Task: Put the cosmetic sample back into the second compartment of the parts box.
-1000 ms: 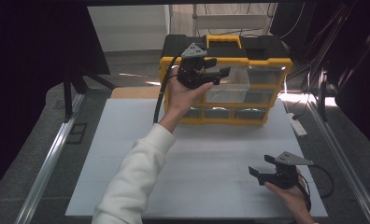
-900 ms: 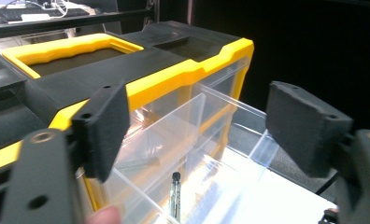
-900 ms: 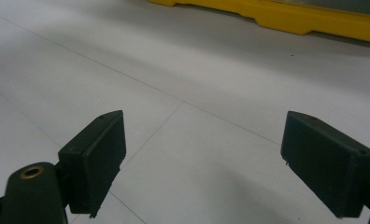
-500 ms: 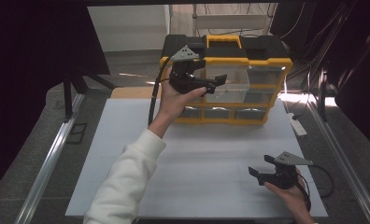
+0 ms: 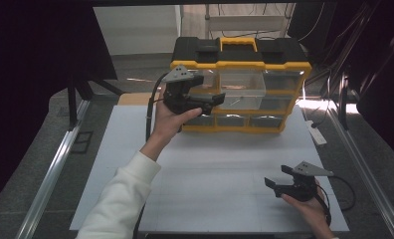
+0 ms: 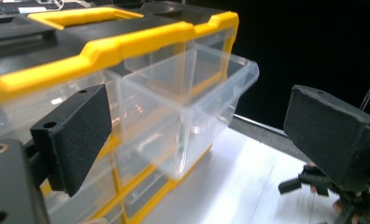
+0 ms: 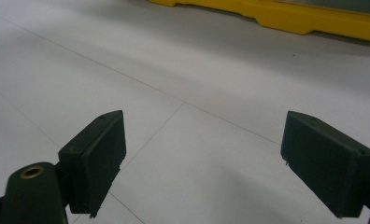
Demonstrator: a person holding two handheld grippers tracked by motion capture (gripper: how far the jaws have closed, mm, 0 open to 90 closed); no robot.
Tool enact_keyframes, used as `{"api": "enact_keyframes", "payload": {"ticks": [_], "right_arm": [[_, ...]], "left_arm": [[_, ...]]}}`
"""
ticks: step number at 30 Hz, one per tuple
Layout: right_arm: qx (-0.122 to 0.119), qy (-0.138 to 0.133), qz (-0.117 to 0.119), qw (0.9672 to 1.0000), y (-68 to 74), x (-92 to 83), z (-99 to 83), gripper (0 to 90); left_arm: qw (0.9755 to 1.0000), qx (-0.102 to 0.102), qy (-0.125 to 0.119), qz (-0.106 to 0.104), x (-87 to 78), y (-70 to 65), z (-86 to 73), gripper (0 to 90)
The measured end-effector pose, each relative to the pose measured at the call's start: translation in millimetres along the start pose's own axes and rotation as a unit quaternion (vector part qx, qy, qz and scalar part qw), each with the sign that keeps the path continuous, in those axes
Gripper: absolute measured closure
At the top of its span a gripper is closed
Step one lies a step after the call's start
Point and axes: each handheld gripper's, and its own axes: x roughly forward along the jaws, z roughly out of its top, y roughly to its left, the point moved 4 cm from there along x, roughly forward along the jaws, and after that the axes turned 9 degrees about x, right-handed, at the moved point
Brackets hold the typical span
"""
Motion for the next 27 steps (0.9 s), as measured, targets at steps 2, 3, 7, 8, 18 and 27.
{"api": "enact_keyframes", "payload": {"ticks": [2, 3, 7, 8, 18, 27], "right_arm": [[0.000, 0.000, 0.000, 1.0000, -0.1, -0.4, 0.2, 14.3], [0.000, 0.000, 0.002, 1.0000, 0.0, -0.7, 0.1, 14.3], [-0.001, -0.002, 0.001, 1.0000, 0.8, -1.9, 0.3, 14.3], [0.000, -0.002, 0.002, 1.0000, 0.9, -1.8, 0.2, 14.3], [0.002, -0.002, -0.002, 1.0000, -1.1, -5.9, -2.6, 14.3], [0.001, -0.003, -0.009, 1.0000, -2.9, -7.7, -3.0, 14.3]], "left_arm": [[1.0000, -0.001, 0.002, 0.002, -8.3, -1.3, -8.9, 7.8], [1.0000, -0.001, 0.005, 0.002, -11.7, -1.9, -13.2, 7.8], [0.9997, 0.001, 0.017, 0.018, -26.3, -4.1, -32.1, 7.3], [0.9997, -0.004, 0.015, 0.019, -30.2, -4.3, -36.8, 7.2], [0.9985, -0.035, 0.028, 0.031, -62.0, -10.0, -89.4, 7.3], [0.9972, -0.036, 0.044, 0.049, -83.0, -19.5, -139.7, 7.4]]}}
